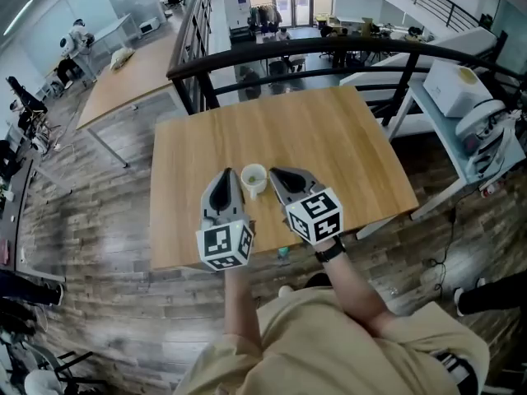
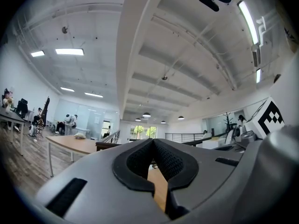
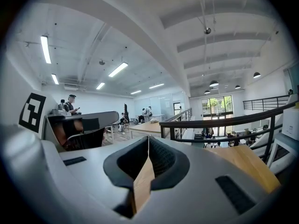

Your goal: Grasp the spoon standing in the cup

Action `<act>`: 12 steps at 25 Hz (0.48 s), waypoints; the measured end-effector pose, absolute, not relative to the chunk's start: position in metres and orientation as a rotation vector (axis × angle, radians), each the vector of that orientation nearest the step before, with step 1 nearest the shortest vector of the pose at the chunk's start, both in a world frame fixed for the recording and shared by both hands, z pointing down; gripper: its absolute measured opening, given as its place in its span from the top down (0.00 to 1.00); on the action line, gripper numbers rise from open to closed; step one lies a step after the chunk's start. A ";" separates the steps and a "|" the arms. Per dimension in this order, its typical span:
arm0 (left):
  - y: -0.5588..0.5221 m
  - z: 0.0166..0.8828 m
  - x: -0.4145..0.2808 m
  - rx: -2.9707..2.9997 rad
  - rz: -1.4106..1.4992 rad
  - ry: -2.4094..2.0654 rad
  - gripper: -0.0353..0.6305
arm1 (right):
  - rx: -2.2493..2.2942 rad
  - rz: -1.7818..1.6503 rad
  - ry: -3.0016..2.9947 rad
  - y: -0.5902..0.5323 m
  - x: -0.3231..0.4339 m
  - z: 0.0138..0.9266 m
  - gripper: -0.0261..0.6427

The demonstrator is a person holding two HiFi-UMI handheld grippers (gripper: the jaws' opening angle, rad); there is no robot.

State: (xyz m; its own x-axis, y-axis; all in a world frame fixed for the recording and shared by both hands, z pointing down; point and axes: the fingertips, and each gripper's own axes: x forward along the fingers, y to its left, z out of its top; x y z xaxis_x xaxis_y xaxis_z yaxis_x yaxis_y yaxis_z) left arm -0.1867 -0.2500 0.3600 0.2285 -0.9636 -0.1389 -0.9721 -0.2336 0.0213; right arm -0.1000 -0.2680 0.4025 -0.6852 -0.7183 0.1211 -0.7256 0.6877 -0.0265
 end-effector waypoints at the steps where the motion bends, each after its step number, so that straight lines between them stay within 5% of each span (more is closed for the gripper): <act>1: -0.256 0.363 -0.190 -2.410 0.189 1.906 0.93 | 1.195 0.109 -2.789 -0.273 -0.102 0.405 0.94; 12: -0.332 0.413 -0.201 -2.435 0.093 2.001 0.93 | 1.163 0.185 -2.738 -0.348 -0.095 0.448 0.94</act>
State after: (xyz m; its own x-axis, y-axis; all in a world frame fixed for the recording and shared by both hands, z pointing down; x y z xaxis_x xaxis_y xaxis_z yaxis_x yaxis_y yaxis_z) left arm -0.2005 -0.3316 0.4133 0.1925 -0.9805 -0.0385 -0.9799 -0.1942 0.0462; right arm -0.0953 -0.3476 0.4479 -0.6846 -0.7022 0.1954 -0.7221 0.6899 -0.0507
